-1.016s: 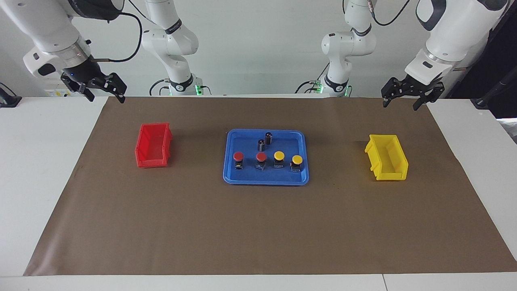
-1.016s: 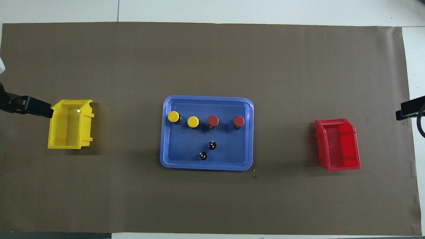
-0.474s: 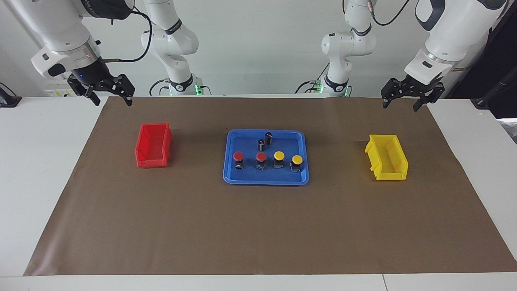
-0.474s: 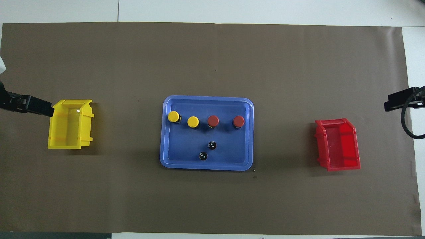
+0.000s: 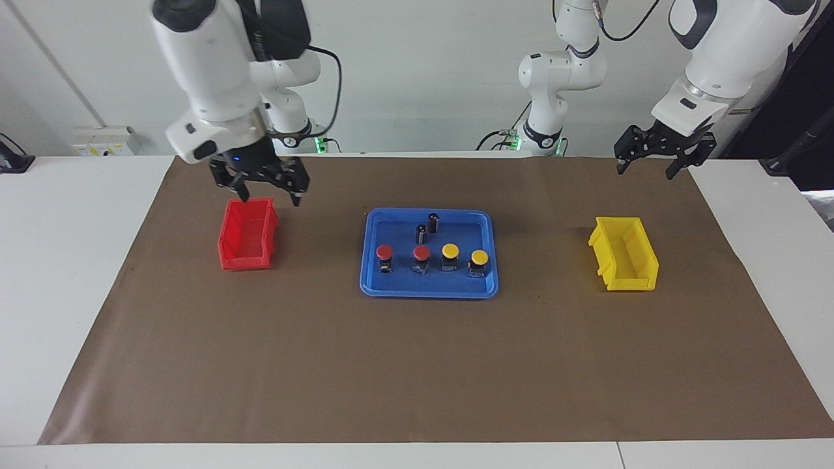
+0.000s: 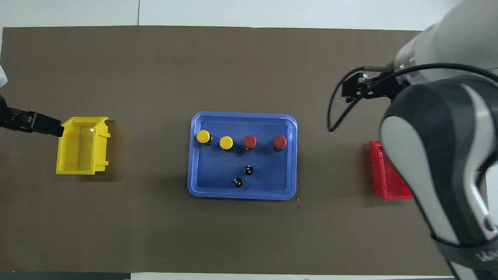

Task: Sort red and yellow buttons by color
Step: 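Reach the right gripper into the tray and grasp a red button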

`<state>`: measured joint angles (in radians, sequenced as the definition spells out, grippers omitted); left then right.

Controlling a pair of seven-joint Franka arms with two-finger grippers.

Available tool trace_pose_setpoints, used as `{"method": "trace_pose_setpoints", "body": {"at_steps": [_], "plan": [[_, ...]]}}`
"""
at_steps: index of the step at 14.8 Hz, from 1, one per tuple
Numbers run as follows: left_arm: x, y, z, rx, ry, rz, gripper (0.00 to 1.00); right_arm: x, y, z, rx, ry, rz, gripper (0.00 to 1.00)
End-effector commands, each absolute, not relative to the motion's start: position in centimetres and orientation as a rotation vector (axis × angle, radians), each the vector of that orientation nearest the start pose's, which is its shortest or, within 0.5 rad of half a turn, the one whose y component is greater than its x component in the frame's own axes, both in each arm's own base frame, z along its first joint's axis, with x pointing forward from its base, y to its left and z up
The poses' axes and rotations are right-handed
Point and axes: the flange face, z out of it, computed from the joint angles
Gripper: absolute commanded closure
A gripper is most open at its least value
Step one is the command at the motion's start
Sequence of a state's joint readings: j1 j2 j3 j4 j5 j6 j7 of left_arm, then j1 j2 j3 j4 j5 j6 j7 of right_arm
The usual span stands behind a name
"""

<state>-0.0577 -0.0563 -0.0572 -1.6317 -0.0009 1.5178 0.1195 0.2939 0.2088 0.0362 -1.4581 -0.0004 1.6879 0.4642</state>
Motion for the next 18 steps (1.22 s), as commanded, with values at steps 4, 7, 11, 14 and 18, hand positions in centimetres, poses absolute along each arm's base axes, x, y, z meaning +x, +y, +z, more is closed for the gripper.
{"method": "trace_pose_setpoints", "body": {"at_steps": [4, 7, 11, 14, 18], "plan": [[52.0, -6.3, 62.2, -3.119, 0.372, 0.063, 0.0, 57.7, 27.4, 44.3, -3.082, 0.244, -0.103, 0.0], [52.0, -5.9, 62.2, -3.122, 0.358, 0.063, 0.0, 55.4, 29.2, 40.6, -3.118, 0.219, -0.05, 0.0], [52.1, -4.4, 62.1, -3.143, 0.174, 0.068, 0.0, 53.4, 28.2, 37.7, -3.107, 0.202, -0.083, 0.06], [52.3, -4.4, 62.5, -3.143, 0.183, 0.054, 0.0, 53.0, 28.7, 36.5, -3.109, 0.185, -0.079, 0.08], [52.3, -4.8, 62.4, -3.142, 0.193, 0.054, 0.0, 52.7, 29.1, 36.1, -3.097, 0.165, -0.106, 0.09]]}}
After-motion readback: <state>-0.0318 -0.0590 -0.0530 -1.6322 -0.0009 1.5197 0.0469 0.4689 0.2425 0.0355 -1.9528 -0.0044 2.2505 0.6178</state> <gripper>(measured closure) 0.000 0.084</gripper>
